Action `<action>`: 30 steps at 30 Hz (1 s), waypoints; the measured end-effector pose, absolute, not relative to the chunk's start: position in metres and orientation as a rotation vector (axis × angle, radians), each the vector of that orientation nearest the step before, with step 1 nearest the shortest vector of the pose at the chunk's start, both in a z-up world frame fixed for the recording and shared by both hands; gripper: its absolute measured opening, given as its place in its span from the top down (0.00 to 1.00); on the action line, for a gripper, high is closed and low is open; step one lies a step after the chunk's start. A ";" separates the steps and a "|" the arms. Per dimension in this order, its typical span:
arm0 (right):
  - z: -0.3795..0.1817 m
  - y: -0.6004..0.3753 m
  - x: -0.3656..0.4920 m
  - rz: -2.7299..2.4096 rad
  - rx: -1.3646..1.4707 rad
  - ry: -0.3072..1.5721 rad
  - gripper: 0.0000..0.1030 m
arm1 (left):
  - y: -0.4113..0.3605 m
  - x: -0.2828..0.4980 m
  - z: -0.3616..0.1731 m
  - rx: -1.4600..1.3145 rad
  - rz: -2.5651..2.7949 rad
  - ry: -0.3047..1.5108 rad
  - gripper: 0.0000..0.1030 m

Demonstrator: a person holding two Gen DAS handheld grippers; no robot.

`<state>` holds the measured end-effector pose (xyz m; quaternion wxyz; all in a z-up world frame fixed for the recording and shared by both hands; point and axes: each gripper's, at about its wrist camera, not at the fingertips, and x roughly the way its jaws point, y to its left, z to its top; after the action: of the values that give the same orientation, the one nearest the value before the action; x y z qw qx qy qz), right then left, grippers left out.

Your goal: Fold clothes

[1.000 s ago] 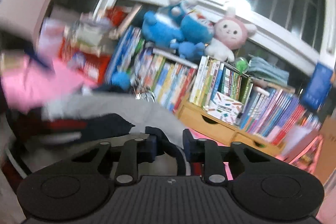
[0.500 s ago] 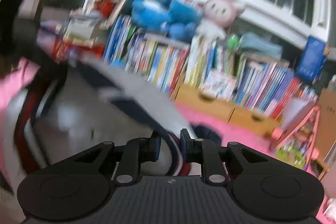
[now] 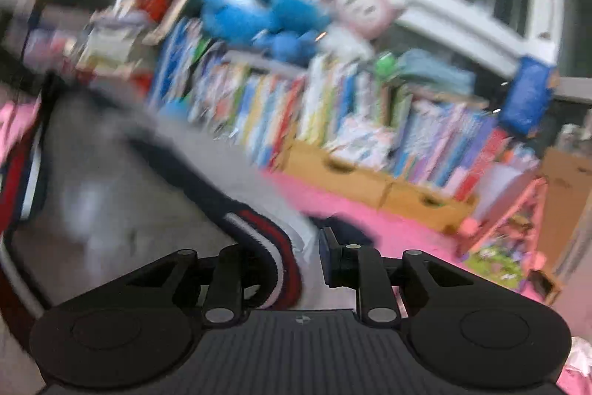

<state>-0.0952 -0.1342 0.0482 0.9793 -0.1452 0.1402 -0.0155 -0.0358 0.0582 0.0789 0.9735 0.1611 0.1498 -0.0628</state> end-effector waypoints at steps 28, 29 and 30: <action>0.011 -0.179 -0.141 -0.092 -0.222 0.564 0.62 | 0.099 -0.067 0.078 0.275 -0.069 0.543 0.00; 0.003 -0.182 -0.141 -0.097 -0.195 0.615 0.62 | 0.099 -0.067 0.068 0.283 -0.075 0.589 0.00; -0.005 -0.186 -0.142 -0.103 -0.166 0.666 0.62 | 0.098 -0.067 0.057 0.281 -0.080 0.625 0.00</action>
<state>-0.1416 -0.1861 -0.0047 0.9404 -0.0814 0.3262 -0.0504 -0.0666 0.0983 0.0574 0.9410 0.1379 0.3064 -0.0390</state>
